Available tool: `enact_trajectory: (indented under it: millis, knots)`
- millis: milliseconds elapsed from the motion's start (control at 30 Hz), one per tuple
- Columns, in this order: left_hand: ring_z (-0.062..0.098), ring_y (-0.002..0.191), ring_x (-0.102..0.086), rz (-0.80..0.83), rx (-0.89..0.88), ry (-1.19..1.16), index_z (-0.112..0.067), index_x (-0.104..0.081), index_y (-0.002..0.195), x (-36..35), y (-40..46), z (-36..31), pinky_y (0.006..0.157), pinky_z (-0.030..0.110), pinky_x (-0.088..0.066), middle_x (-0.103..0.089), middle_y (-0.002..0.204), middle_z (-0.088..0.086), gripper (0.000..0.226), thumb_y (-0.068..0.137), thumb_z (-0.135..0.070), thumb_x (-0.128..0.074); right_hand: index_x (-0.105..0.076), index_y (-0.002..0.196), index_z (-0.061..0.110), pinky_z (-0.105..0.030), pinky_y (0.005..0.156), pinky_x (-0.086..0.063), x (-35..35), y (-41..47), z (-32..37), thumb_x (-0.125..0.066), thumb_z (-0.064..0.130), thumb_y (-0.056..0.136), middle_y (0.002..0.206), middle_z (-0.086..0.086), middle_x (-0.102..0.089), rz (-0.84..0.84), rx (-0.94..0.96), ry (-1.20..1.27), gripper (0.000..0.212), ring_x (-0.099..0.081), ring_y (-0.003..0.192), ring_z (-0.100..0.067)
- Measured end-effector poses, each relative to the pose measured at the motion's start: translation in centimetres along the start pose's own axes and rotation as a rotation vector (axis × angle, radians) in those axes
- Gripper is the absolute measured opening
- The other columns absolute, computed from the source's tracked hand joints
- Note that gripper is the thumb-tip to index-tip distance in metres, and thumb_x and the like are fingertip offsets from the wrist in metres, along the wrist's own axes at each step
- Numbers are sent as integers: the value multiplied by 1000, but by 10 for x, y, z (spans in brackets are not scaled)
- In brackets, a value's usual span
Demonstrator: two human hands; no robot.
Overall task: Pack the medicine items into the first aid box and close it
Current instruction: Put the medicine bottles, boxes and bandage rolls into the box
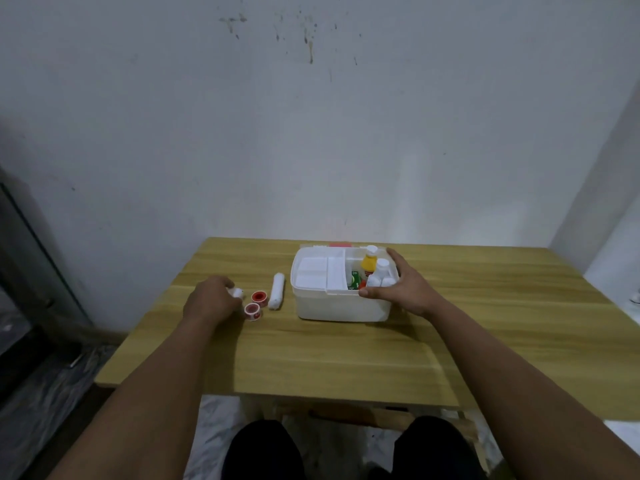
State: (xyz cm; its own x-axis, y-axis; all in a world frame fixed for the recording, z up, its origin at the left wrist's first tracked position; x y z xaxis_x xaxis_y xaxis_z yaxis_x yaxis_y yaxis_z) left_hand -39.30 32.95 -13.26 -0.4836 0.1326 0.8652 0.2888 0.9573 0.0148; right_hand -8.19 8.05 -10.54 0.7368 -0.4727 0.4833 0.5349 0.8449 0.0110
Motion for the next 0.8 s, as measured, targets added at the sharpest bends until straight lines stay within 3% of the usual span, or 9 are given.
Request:
enact_trajectory:
  millis: [100, 200, 267, 333, 400, 567, 667, 800]
  knots:
    - [29, 109, -66, -46, -13, -28, -17, -68, 136, 5, 2, 0, 88, 39, -54, -70, 128, 12, 53, 87, -30, -82, -33, 147, 34, -14, 75, -45, 2, -2, 3, -94, 31, 71, 112, 29, -52, -4, 3, -24, 98, -57, 96, 2]
    - [31, 117, -65, -138, -78, -110, -17, -65, 139, 19, 5, -15, 89, 39, -51, -69, 134, 10, 52, 90, -31, -77, -28, 157, 29, -18, 77, -47, 1, 0, 0, -95, 34, 69, 115, 26, -53, 3, 0, -9, 111, -57, 99, -3]
    - [29, 118, -65, -185, -152, -200, -17, -64, 139, 29, 6, -38, 87, 36, -49, -68, 136, 8, 53, 89, -29, -77, -23, 161, 28, -24, 86, -49, -1, 0, -1, -96, 44, 62, 128, 18, -55, 4, -1, 4, 124, -58, 109, -9]
    - [24, 110, -67, -183, -251, -287, -19, -64, 136, 35, 2, -70, 83, 33, -49, -70, 129, 3, 52, 87, -28, -79, -16, 164, 31, -30, 94, -48, -2, 0, -2, -97, 53, 55, 140, 12, -50, 8, -20, 4, 137, -53, 120, -14]
    - [19, 103, -67, -151, -366, -321, -21, -65, 129, 35, -3, -102, 82, 34, -54, -72, 121, -1, 48, 85, -29, -81, -15, 164, 32, -31, 95, -47, -2, -1, -2, -97, 53, 55, 138, 12, -49, 5, -28, 3, 138, -52, 122, -15]
    - [18, 100, -67, -29, -569, -149, -20, -69, 117, 17, -10, -153, 83, 34, -56, -72, 112, -4, 37, 84, -28, -83, -15, 164, 34, -35, 98, -51, -2, -1, -3, -94, 66, 42, 143, 10, -49, 9, -29, -9, 148, -53, 124, -17]
    - [16, 102, -67, 77, -598, 23, -23, -75, 112, 3, -8, -158, 87, 34, -56, -75, 114, -5, 28, 85, -27, -81, -15, 164, 34, -41, 106, -51, -2, -1, -4, -94, 70, 39, 153, 6, -47, 6, -38, 4, 152, -53, 127, -18]
    - [15, 108, -68, 136, -603, 73, -23, -81, 112, -4, -5, -154, 88, 28, -52, -77, 117, -4, 21, 92, -25, -74, -15, 164, 32, -37, 104, -50, -3, -1, -5, -94, 69, 38, 153, 4, -48, 9, -28, 24, 153, -53, 128, -17]
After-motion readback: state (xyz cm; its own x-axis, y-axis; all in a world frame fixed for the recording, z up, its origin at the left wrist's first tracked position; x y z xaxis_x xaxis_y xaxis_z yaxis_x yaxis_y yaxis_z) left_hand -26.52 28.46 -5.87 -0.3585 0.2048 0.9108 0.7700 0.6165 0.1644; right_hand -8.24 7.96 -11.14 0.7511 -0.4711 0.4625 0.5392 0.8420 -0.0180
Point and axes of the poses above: each hand's wrist, its own y-axis towards the middle knuckle, its own x-axis out of the back of the hand, z = x × y, the point moved 4 cm from there along y, towards the middle knuckle
